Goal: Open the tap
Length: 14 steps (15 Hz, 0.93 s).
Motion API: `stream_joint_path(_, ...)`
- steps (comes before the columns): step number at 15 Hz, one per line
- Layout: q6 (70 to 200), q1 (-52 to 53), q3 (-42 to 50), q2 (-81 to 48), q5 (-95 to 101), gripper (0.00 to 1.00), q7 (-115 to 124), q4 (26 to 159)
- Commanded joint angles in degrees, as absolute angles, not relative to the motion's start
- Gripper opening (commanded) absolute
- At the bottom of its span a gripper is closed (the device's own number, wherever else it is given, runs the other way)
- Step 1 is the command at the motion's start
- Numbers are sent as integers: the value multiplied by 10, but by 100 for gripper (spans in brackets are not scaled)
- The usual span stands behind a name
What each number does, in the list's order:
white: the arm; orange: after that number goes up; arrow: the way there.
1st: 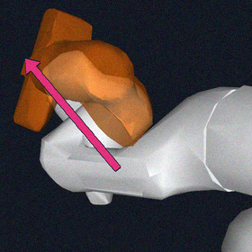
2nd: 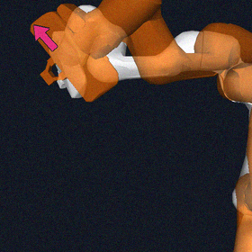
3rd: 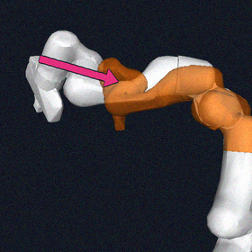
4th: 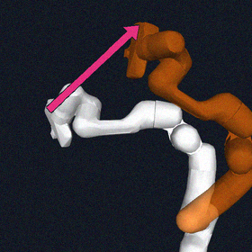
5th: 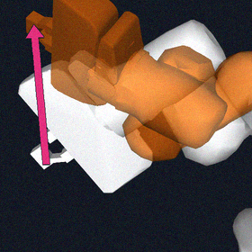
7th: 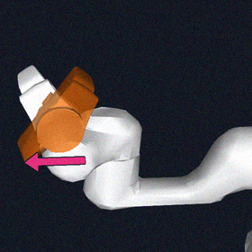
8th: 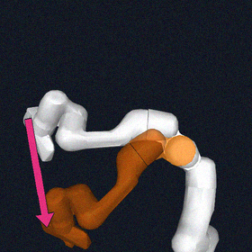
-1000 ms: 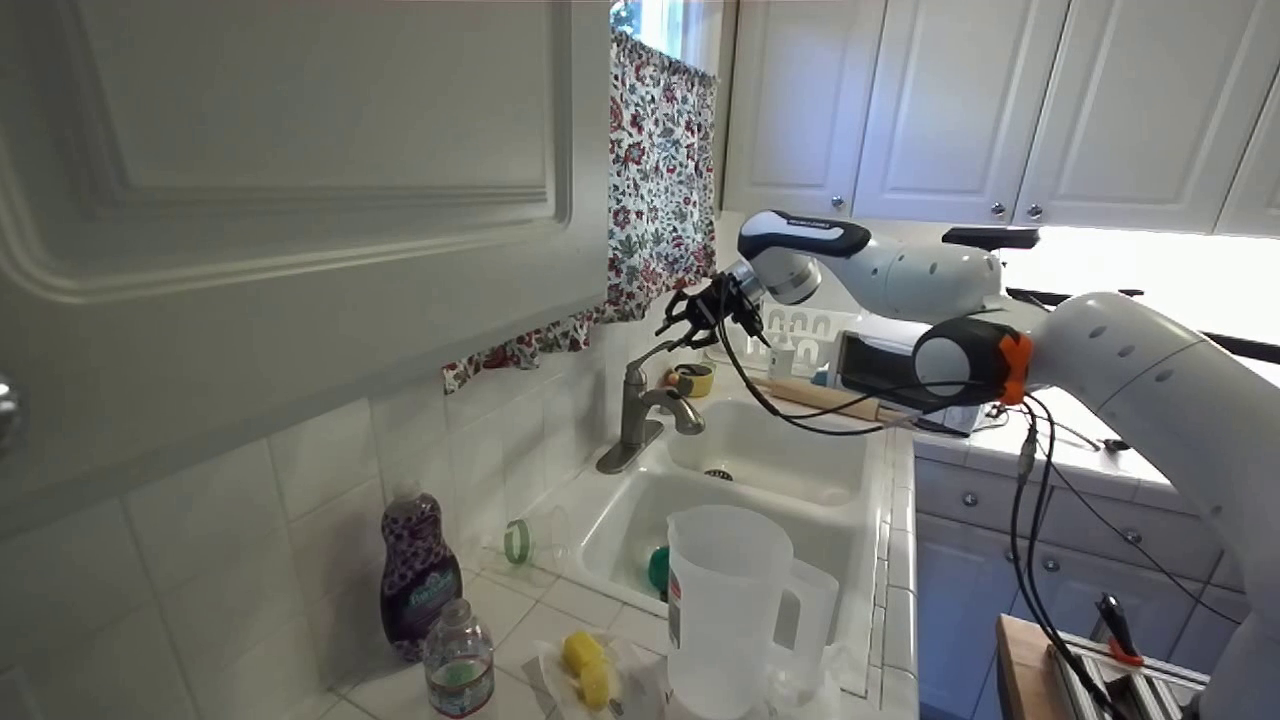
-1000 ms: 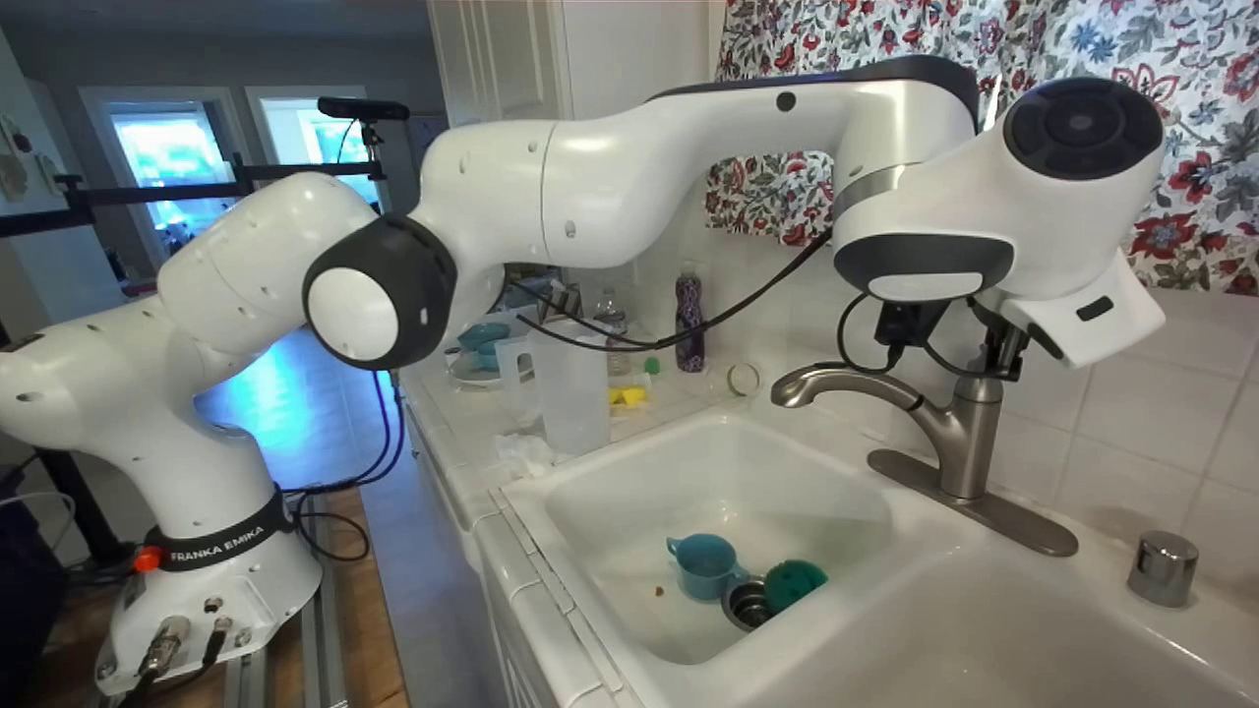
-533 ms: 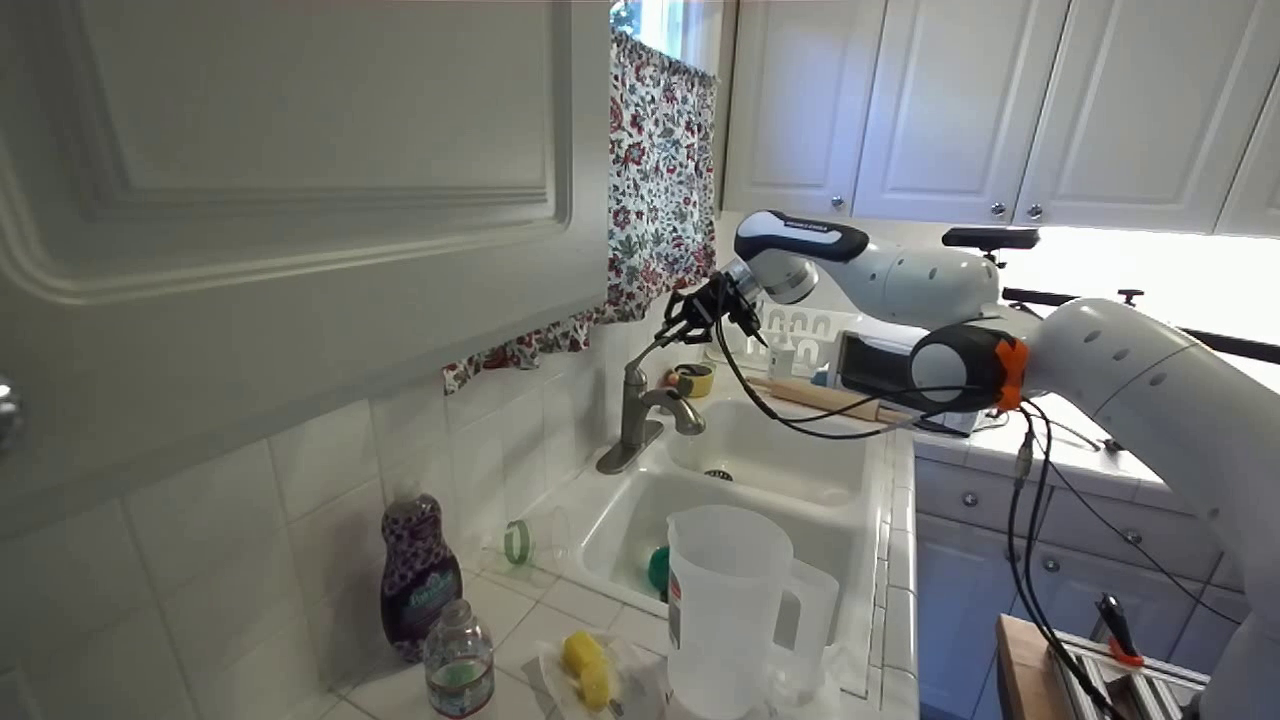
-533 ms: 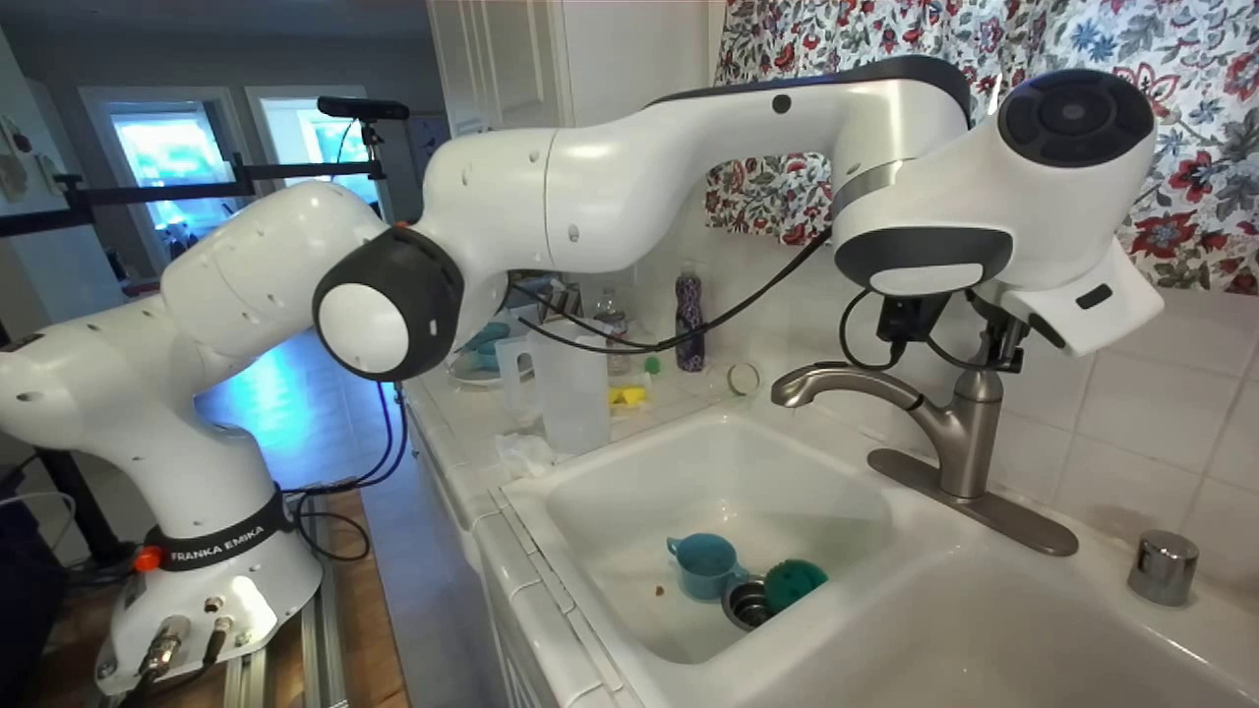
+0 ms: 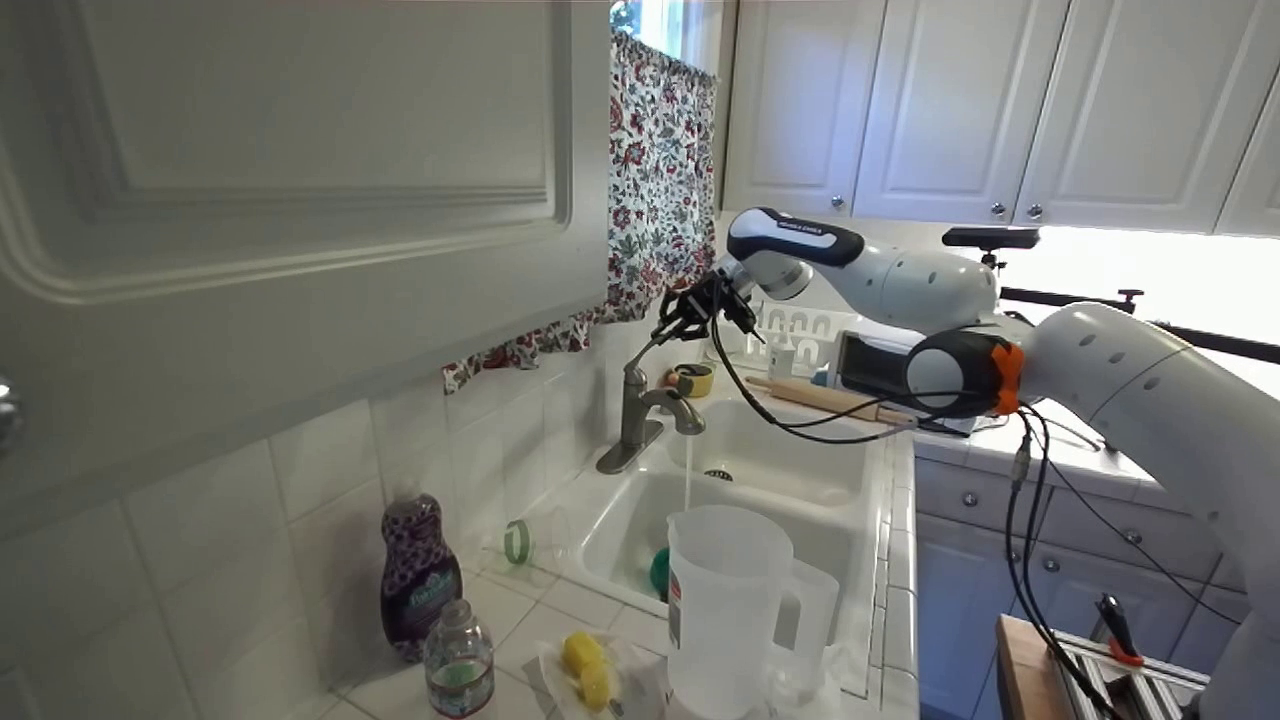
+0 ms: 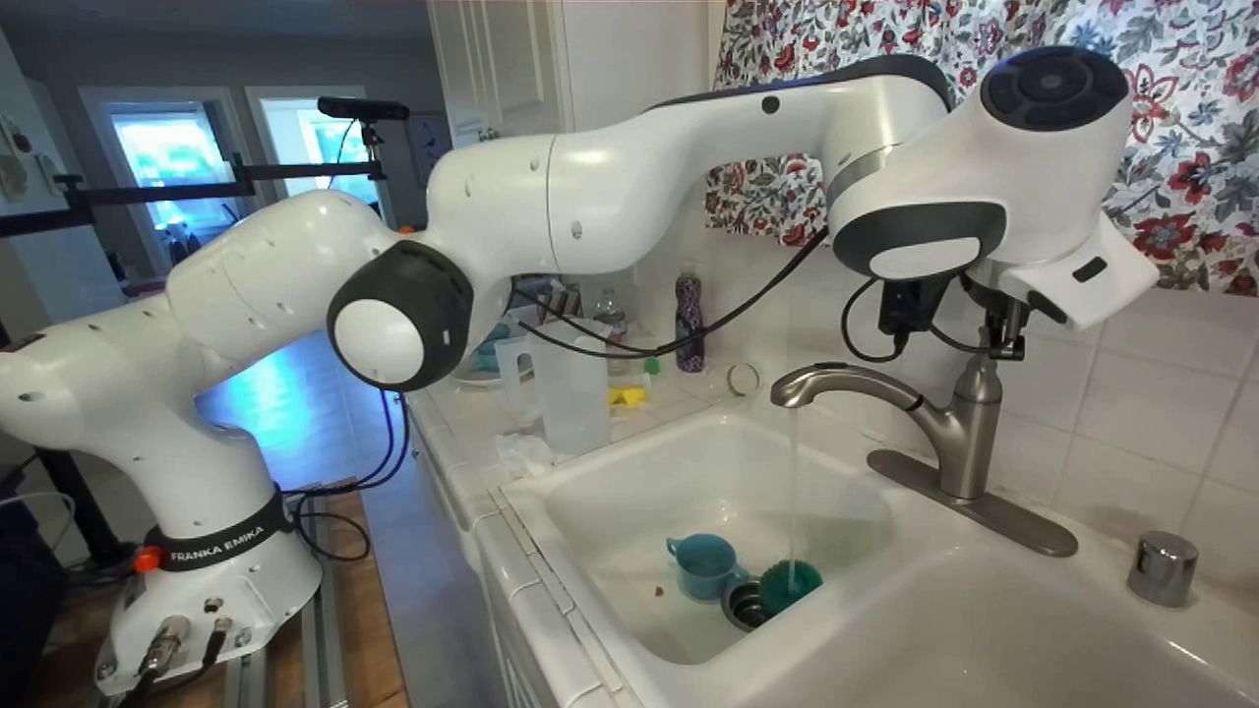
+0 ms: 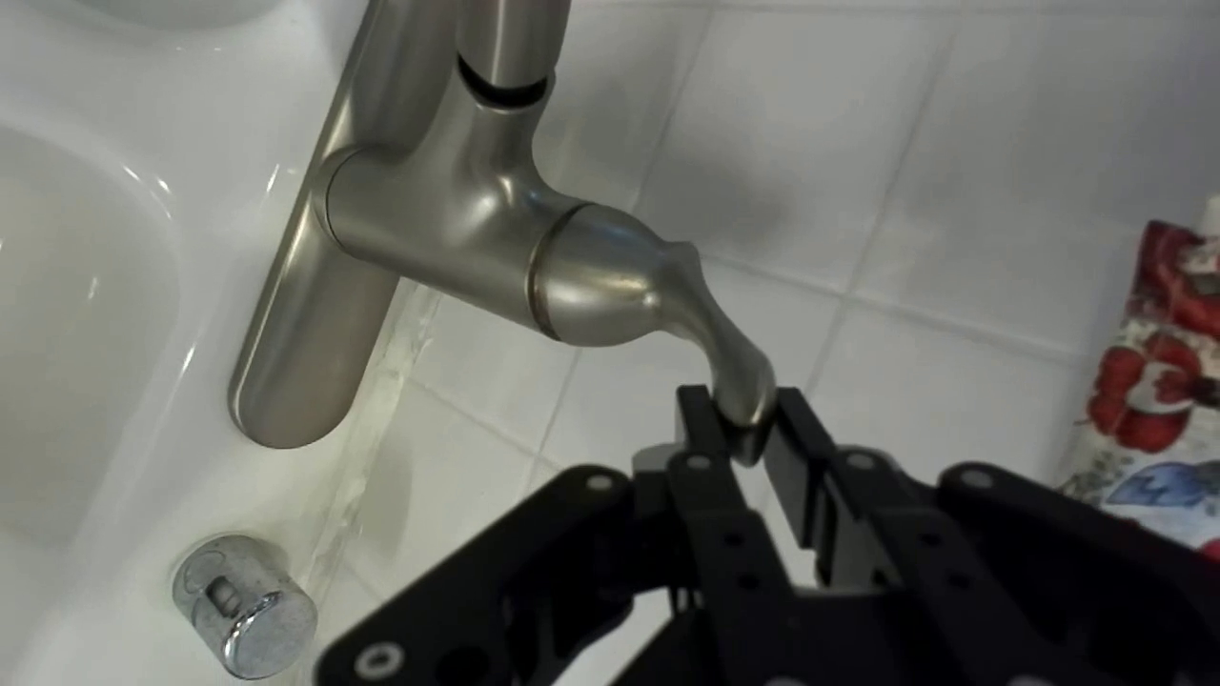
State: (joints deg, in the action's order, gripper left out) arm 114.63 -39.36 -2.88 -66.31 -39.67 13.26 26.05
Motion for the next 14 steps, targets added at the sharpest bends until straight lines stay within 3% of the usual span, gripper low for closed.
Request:
stream_joint_path(1, 1147, -395, -54, -654, -367, 11, 135, 259)
stream_joint_path(4, 1161, -395, -72, -657, -365, 6, 124, 250)
stream_joint_path(5, 1164, -394, -73, -656, -360, 43, 129, 250)
stream_joint_path(7, 1169, -392, -64, -651, -343, 48, 139, 254)
stream_joint_path(14, 1139, -407, -24, -609, -237, 99, 181, 271)
